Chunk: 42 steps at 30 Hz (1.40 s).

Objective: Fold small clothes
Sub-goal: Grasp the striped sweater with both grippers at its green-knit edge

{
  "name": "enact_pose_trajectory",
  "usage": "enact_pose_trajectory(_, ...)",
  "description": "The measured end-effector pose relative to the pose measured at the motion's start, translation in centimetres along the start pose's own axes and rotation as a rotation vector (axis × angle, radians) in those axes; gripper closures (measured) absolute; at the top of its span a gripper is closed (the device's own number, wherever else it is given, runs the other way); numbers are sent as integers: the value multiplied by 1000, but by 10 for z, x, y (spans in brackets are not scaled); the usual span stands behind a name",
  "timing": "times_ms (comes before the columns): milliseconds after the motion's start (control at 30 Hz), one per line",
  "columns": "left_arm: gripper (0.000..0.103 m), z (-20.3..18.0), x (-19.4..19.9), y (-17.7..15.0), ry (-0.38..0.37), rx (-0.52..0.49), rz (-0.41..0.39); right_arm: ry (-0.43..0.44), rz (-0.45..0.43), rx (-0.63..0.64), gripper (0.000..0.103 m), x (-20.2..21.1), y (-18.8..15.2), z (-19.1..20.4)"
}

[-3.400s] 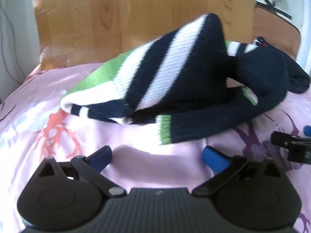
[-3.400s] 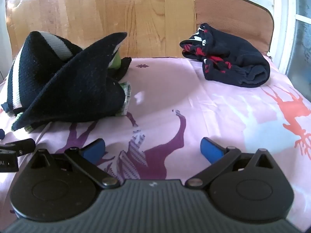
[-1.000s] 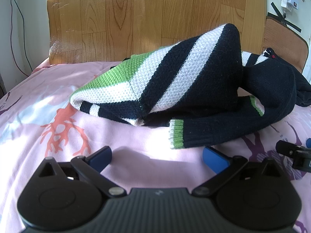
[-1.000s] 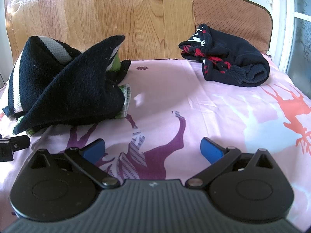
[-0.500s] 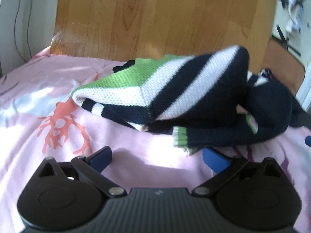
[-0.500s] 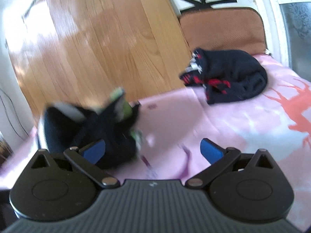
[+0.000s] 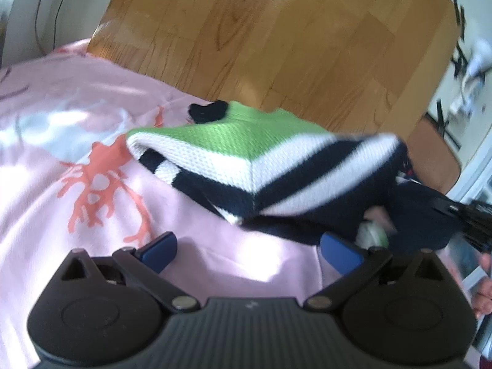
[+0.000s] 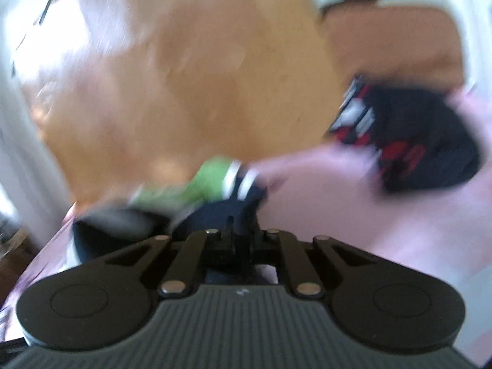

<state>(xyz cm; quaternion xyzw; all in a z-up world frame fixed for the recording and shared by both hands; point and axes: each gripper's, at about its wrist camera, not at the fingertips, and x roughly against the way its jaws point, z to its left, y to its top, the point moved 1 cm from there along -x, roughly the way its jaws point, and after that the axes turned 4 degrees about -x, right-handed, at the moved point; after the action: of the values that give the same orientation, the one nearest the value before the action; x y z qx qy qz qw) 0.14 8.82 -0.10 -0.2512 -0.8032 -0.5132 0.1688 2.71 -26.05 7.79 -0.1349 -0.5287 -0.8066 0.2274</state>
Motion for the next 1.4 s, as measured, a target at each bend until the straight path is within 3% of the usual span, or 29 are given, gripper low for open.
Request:
enact_pose_trajectory(167,0,12,10,7,-50,-4,-14,-171,-213,-18,93,74,27,-51)
enact_pose_trajectory(333,0,18,4,32,-73,-27,0,-209,-172,-4,92,124,0,-88)
enact_pose_trajectory(400,0,16,-9,46,-81,-34,30,-226,-131,-26,86,131,-14,-101)
enact_pose_trajectory(433,0,14,-13,52,-90,-39,35,-242,-125,-44,80,132,-19,-103)
enact_pose_trajectory(533,0,1,-28,75,-74,-88,24,-301,-194,-128,39,138,-21,-115)
enact_pose_trajectory(567,0,-4,-33,83,-55,-113,16,-307,-231,-160,36,140,-18,-118)
enact_pose_trajectory(733,0,-22,-53,125,-35,-202,8,-239,-229,-161,33,126,8,-117)
enact_pose_trajectory(833,0,-42,-71,138,-75,-291,64,-174,-150,-139,28,92,25,-109)
enact_pose_trajectory(967,1,-69,-104,126,-93,-456,195,-53,0,-122,26,36,43,-94)
enact_pose_trajectory(1000,15,-71,-108,119,-100,-476,228,-44,46,-97,26,19,47,-89)
enact_pose_trajectory(1033,47,-74,-111,110,-111,-497,258,-50,94,-61,26,3,49,-85)
enact_pose_trajectory(1067,58,-75,-110,101,-122,-518,285,-67,144,-17,26,-15,52,-80)
enact_pose_trajectory(1133,97,-74,-101,87,-134,-544,298,-99,214,53,26,-42,55,-75)
enact_pose_trajectory(1333,96,-58,-43,54,-190,-609,249,-92,383,154,26,-92,44,-76)
enact_pose_trajectory(1400,90,-58,-34,51,-190,-626,257,-67,416,164,26,-100,35,-78)
